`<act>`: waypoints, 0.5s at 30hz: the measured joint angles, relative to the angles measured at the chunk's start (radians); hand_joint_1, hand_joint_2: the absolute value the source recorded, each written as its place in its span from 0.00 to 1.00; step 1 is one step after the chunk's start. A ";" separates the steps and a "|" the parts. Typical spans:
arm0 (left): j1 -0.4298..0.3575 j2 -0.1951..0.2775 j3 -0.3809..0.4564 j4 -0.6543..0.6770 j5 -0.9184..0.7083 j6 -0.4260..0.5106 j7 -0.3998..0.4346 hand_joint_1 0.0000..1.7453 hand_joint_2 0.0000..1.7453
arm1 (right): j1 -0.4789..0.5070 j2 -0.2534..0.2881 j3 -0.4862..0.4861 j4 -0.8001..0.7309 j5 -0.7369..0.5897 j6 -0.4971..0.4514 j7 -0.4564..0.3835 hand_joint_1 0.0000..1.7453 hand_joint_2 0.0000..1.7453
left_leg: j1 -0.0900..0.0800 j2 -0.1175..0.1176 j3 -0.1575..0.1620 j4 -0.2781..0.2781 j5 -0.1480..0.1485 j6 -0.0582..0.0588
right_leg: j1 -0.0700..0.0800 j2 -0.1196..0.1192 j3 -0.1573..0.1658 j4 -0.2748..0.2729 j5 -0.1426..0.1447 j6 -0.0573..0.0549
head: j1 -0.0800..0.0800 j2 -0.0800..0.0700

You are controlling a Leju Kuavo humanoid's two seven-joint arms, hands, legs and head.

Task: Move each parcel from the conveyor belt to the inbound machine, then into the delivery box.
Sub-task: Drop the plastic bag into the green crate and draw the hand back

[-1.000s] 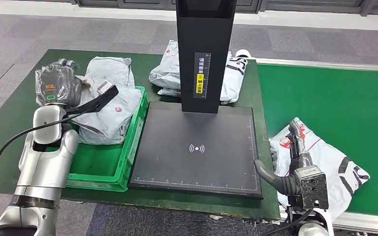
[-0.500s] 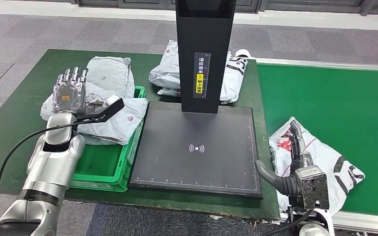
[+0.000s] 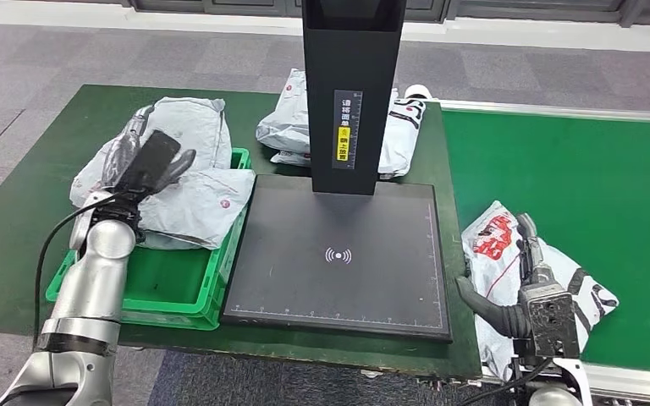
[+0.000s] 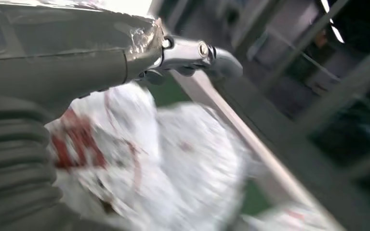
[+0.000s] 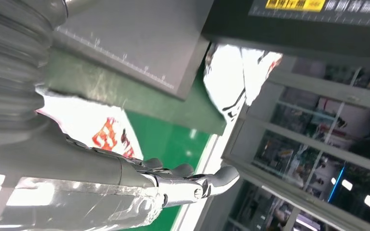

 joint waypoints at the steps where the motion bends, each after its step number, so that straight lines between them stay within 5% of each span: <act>1: 0.007 -0.005 0.012 -0.022 0.079 -0.031 -0.011 0.00 0.00 | -0.002 -0.003 -0.007 0.001 0.002 0.004 0.001 0.00 1.00 | 0.000 0.000 0.000 0.000 0.000 0.000 | 0.000 0.000 0.000 0.000 0.000 0.000 | 0.000 0.000; 9: 0.048 -0.017 0.037 -0.131 0.353 -0.176 -0.037 0.00 0.00 | -0.009 -0.014 -0.026 0.003 0.015 0.023 0.016 0.00 1.00 | 0.000 0.000 0.000 0.000 0.000 0.000 | 0.000 0.000 0.000 0.000 0.000 0.000 | 0.000 0.000; 15: 0.064 -0.017 0.011 -0.188 0.401 -0.200 -0.027 0.00 0.00 | -0.026 -0.021 -0.056 0.022 0.141 -0.019 0.099 0.00 1.00 | 0.000 0.000 0.000 0.000 0.000 0.000 | 0.000 0.000 0.000 0.000 0.000 0.000 | 0.000 0.000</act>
